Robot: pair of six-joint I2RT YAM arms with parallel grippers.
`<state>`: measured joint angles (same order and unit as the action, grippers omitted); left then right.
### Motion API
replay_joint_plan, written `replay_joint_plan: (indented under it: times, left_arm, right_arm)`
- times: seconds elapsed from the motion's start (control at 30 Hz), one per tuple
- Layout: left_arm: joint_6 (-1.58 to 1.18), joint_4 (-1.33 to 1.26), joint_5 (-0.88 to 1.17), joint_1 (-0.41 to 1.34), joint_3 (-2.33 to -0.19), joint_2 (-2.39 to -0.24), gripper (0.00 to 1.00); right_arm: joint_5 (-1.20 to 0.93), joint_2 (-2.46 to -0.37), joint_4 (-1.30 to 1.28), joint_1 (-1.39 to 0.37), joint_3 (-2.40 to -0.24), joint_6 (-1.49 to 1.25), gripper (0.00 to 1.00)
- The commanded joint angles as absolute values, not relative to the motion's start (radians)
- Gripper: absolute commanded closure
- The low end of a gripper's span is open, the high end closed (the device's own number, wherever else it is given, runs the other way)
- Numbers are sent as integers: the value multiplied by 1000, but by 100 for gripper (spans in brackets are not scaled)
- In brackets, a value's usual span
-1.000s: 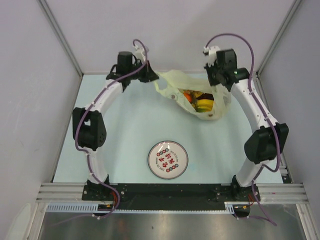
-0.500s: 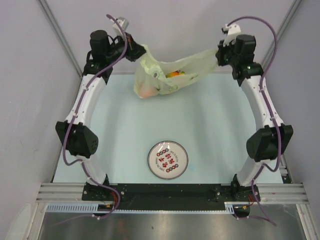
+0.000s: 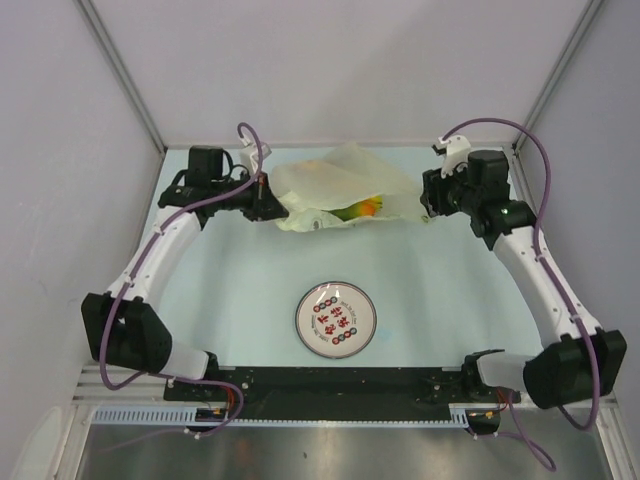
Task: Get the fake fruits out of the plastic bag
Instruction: Adjust the plastic bag at the center of the board, then take out the fake fruit from the plastic bag.
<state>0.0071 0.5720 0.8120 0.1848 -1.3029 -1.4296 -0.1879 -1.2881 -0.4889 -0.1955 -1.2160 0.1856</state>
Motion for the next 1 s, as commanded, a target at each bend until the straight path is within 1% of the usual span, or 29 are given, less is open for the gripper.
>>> replay_joint_plan:
  times: [0.0,0.07,0.13,0.17,0.2,0.27,0.3,0.37,0.43,0.6,0.73,0.97]
  left_arm:
    - [83,689,914,187,-1351,-1371,100]
    - [55,677,942,187,-1350,-1368,99]
    - [63,684,946,186,-1350,-1367,100]
    - [69,693,933,186,-1354,-1367,99]
    - [75,704,930,186,-1361,-1368,100]
    - [86,721,931,186,-1362,-1364,100]
    - [84,721,933,186,-1355,-1359,100]
    - [81,709,946,186,-1327,-1350,100]
    - [58,681,939,187,-1299,-1335,100]
    - [12,629,908,178,-1249,-1310,100]
    - [6,612,901,164,-1258,-1318,100]
    - [92,656,842,153,-1229,-1322,100]
  right_arm:
    - [-167,-1140,-388,-279,-1275,236,34]
    - [-156,-1123,-365,-354,-1296,265,32]
    - [-170,-1121,-357,-409,-1305,285,32]
    - [-181,-1129,-354,-455,-1307,305,35]
    - [-214,-1153,-354,-471,-1310,317,46]
    - [-253,-1193,-347,-492,-1307,334,54]
    - [-293,-1221,-339,-498,-1307,340,60]
    - [-317,-1314,-299,-499,-1307,348,64]
    - [-342,-1400,-266,-495,-1308,374,70]
    - [-413,-1540,-170,-476,-1312,460,80]
    - [-413,-1672,-161,-468,-1367,540,81]
    - [-410,-1931,-169,-437,-1563,537,79]
